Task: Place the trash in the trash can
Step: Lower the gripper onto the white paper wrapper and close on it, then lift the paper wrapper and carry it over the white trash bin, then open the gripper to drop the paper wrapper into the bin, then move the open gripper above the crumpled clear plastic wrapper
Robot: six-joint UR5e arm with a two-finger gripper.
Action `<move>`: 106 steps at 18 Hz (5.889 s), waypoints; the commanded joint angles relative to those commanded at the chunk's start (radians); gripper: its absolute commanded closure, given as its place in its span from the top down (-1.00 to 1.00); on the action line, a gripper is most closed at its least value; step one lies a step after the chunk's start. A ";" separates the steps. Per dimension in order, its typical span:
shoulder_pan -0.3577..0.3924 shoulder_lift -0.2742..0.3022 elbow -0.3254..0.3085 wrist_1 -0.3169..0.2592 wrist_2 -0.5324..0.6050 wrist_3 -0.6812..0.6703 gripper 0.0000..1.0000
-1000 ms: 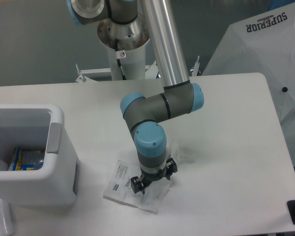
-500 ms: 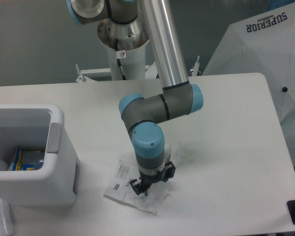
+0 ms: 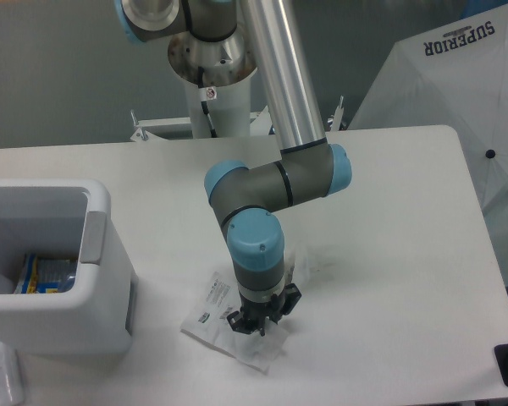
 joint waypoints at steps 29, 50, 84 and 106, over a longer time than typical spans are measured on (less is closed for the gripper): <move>0.000 0.359 0.348 0.017 -0.462 0.141 -1.00; -0.293 0.500 0.045 0.018 -0.492 0.061 -1.00; 0.136 0.508 -0.141 0.012 -0.199 0.129 1.00; 0.192 0.190 -0.193 0.011 0.025 0.627 1.00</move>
